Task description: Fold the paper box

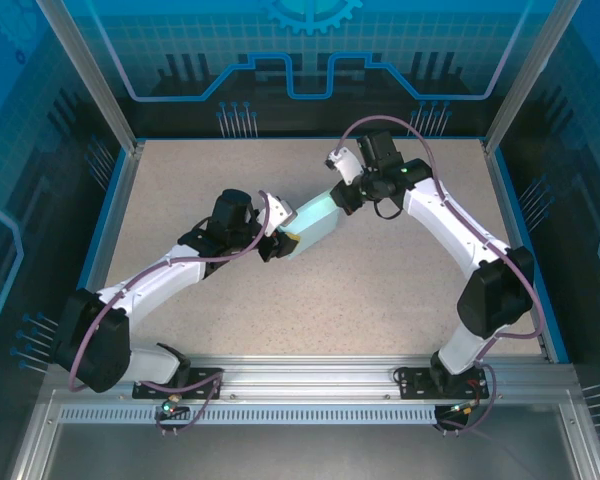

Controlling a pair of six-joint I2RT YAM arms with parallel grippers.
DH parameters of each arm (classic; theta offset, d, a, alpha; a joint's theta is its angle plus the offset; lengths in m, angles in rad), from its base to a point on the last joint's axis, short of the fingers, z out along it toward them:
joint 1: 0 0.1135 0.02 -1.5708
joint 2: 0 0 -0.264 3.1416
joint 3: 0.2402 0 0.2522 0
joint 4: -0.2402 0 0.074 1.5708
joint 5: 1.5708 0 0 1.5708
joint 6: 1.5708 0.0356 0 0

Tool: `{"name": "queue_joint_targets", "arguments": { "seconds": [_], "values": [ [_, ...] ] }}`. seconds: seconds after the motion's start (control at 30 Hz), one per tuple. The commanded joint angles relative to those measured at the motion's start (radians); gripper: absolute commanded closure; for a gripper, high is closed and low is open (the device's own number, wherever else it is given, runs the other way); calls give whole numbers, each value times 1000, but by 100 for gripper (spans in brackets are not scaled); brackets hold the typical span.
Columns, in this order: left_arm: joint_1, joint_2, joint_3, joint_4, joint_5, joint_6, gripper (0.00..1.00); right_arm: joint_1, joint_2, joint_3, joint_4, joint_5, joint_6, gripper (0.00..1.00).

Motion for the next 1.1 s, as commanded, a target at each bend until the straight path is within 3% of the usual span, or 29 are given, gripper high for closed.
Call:
{"name": "queue_joint_targets", "arguments": {
  "seconds": [0.0, 0.43, 0.67, 0.87, 1.07],
  "values": [
    [5, 7, 12, -15, -29, -4, 69, 22, 2, 36, -40, 10, 35, 92],
    [5, -18, -10, 16, -12, -11, 69, 11, -31, -81, 65, 37, -133, 92],
    [1, 36, -4, 49, 7, -58, 70, -4, -50, -130, 90, 43, -92, 92],
    [-52, 88, -38, 134, -61, -105, 71, -25, -93, -221, 128, 54, -35, 92],
    [-83, 120, -97, 220, -60, -132, 71, -28, -136, -346, 193, 62, -17, 92]
  ]
}}
